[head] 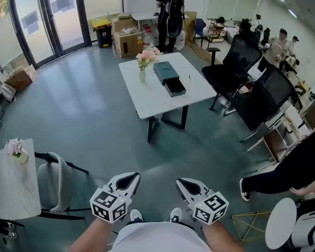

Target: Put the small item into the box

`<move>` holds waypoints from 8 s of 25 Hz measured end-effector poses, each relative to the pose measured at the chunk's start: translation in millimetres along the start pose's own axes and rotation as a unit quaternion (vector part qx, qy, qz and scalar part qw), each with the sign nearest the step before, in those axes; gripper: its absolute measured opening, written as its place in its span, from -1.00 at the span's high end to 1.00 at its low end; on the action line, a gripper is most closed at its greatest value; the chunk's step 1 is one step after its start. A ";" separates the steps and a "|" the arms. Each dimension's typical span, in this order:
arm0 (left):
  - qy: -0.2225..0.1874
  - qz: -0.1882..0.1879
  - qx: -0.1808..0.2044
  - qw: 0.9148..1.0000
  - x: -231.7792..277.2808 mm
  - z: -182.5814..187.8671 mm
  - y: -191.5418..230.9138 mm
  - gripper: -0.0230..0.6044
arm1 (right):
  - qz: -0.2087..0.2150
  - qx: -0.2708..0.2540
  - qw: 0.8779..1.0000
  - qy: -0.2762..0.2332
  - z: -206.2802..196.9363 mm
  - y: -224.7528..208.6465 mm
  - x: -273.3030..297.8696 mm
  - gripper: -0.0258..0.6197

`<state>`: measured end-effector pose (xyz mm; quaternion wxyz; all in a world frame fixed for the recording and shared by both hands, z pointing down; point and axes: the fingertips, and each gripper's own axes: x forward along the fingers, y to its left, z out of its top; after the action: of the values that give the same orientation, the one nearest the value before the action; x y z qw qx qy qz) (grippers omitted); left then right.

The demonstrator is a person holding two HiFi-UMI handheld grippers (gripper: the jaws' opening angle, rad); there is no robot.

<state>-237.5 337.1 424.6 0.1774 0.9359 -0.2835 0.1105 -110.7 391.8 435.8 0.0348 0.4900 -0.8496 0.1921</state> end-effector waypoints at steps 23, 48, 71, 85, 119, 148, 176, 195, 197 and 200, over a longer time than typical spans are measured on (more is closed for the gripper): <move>0.004 -0.009 -0.001 1.000 1.9 -3.7 -0.6 0.89 | -0.001 0.018 1.000 -0.015 9.0 4.5 9.1 0.87; 0.037 -0.034 0.002 0.999 -20.1 -14.1 53.7 0.89 | -0.051 0.028 0.998 -0.017 7.4 28.9 56.0 0.87; 0.089 -0.051 0.006 0.995 72.8 -3.5 85.2 0.89 | -0.053 0.056 0.997 -0.002 22.6 -60.2 102.7 0.87; 0.071 -0.021 0.014 0.997 214.5 64.5 73.9 0.89 | -0.025 0.059 0.998 -0.010 70.2 -191.5 104.0 0.87; 0.086 -0.056 0.007 0.995 392.5 153.0 188.8 0.89 | -0.076 0.072 0.994 0.025 132.6 -343.8 220.4 0.87; 0.100 -0.053 0.023 0.993 474.8 194.3 348.9 0.89 | -0.138 0.056 0.987 0.055 184.6 -451.1 363.1 0.87; 0.119 0.116 -0.056 0.984 603.9 180.3 348.7 0.89 | -0.115 0.014 0.975 0.188 149.5 -733.8 435.8 0.87; 0.134 0.206 -0.103 0.964 602.1 167.1 356.9 0.89 | -0.167 -0.012 0.941 0.293 92.0 -843.7 511.6 0.47; 0.134 0.211 -0.106 0.963 599.6 166.3 357.2 0.89 | -0.169 -0.015 0.939 0.298 89.4 -844.4 511.5 0.48; 0.132 0.216 -0.108 0.961 596.2 164.6 359.6 0.89 | -0.170 -0.026 0.938 0.302 89.3 -845.4 512.1 0.51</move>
<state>60.8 -300.1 554.6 0.2855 0.8045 -0.4634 0.2378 351.0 -437.0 727.1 0.3346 0.5448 -0.7078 0.3004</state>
